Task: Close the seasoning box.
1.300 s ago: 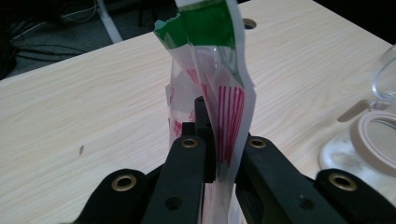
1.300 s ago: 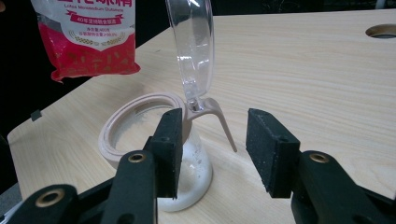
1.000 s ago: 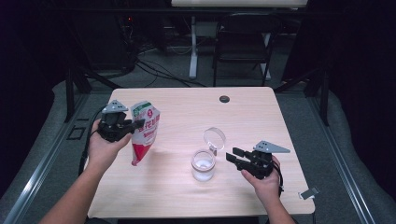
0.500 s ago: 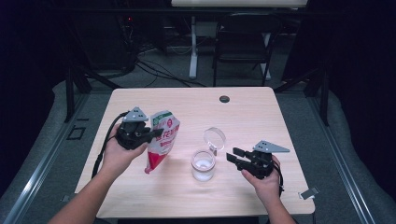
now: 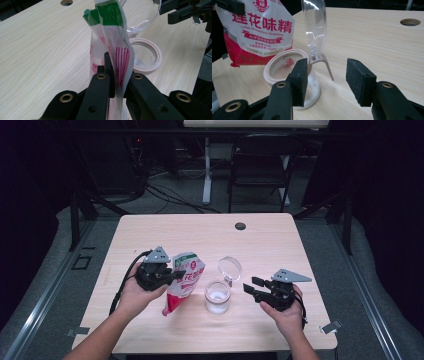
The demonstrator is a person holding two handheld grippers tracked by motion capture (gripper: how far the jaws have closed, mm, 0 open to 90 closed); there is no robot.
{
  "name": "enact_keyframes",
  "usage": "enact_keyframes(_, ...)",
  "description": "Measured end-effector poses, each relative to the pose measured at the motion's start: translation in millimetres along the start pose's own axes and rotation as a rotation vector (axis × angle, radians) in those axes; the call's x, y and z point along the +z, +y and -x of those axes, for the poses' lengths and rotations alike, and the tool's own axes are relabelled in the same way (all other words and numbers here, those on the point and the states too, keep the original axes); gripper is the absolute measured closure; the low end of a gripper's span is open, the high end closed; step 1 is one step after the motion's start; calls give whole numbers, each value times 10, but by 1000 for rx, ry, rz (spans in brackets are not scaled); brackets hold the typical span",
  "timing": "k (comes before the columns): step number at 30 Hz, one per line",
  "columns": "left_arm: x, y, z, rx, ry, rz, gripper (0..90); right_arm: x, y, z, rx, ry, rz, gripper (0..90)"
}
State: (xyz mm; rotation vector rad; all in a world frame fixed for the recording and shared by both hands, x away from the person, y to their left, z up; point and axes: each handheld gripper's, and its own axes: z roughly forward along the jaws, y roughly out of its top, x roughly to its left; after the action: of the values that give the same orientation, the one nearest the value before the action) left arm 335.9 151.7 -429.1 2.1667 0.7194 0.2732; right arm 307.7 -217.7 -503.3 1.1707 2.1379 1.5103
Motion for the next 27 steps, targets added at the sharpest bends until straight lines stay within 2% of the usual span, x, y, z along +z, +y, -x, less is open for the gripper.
enact_keyframes(1, -9, -10, 0, 0, -4, -2, 900, -5, 16, -24, -15, -4, -4, 525)
enact_keyframes(2, -15, -28, 1, -2, -5, 1, 900, -15, 44, -55, -26, 8, -21, 574)
enact_keyframes(6, -53, -108, -15, -17, -17, 8, 900, -14, 87, -90, -37, 33, -47, 645)
enact_keyframes(9, -71, -158, -16, -24, -21, 17, 900, -21, 139, -130, -68, 48, -71, 712)
enact_keyframes(14, -99, -255, 2, -32, -26, 30, 900, -56, 221, -193, -85, 49, -60, 768)
enact_keyframes(15, -101, -275, 7, -39, -30, 36, 900, -68, 265, -227, -102, 53, -57, 786)
enact_keyframes(20, -102, -356, 24, -54, -43, 54, 900, -54, 328, -297, -131, 72, -70, 828)
enact_keyframes(27, -102, -435, 68, -60, -47, 64, 900, 39, 451, -419, -158, 134, -67, 840)
